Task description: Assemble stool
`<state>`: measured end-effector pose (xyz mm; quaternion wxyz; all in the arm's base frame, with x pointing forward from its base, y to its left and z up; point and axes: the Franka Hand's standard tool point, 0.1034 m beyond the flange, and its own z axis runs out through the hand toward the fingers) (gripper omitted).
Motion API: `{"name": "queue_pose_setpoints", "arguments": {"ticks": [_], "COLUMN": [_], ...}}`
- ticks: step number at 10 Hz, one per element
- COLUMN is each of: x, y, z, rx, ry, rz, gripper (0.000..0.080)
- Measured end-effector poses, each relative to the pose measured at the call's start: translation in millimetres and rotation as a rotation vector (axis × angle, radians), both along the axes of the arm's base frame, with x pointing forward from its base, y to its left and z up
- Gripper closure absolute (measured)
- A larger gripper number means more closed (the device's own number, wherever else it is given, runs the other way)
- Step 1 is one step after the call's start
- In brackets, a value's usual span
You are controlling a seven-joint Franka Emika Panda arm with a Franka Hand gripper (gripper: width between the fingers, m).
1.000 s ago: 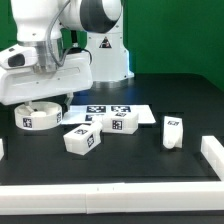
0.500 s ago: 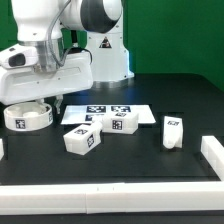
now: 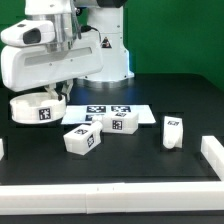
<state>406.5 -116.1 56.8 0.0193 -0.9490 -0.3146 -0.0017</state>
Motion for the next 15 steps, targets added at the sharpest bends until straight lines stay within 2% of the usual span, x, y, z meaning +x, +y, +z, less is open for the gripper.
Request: {"name": "queue_pose_setpoints", "arguments": {"ticks": [2,3,4,5,6,7,8,11,12,13,14,15], "x": [1.6,18.4,50.9,76.6,93.5,102.9,97.5,96.7,104.1,120.8,144.6,157.5], "y": [0.4,10.4,29.8,50.4,62.9,65.8,62.7,65.7,84.9,113.8,140.6,152.8], "z": [0.3,9.8,23.6,26.8,28.2,30.9,28.1,25.5,24.0,20.7,5.4,-1.4], "rx": [0.0,-0.011,-0.024,-0.022,-0.019,-0.019,-0.019,-0.019,-0.029,-0.023,-0.019,-0.017], "ry": [0.0,0.003,-0.014,-0.022,-0.018,-0.029,-0.023,-0.018,-0.023,-0.019,-0.023,-0.029], "rz": [0.004,-0.011,-0.006,-0.042,-0.063,-0.063,-0.056,-0.054,-0.044,-0.024,0.013,0.044], "gripper": [0.0771,0.0771,0.0771,0.0771,0.0771,0.0771,0.0771,0.0771,0.0771,0.0771,0.0771,0.0771]}}
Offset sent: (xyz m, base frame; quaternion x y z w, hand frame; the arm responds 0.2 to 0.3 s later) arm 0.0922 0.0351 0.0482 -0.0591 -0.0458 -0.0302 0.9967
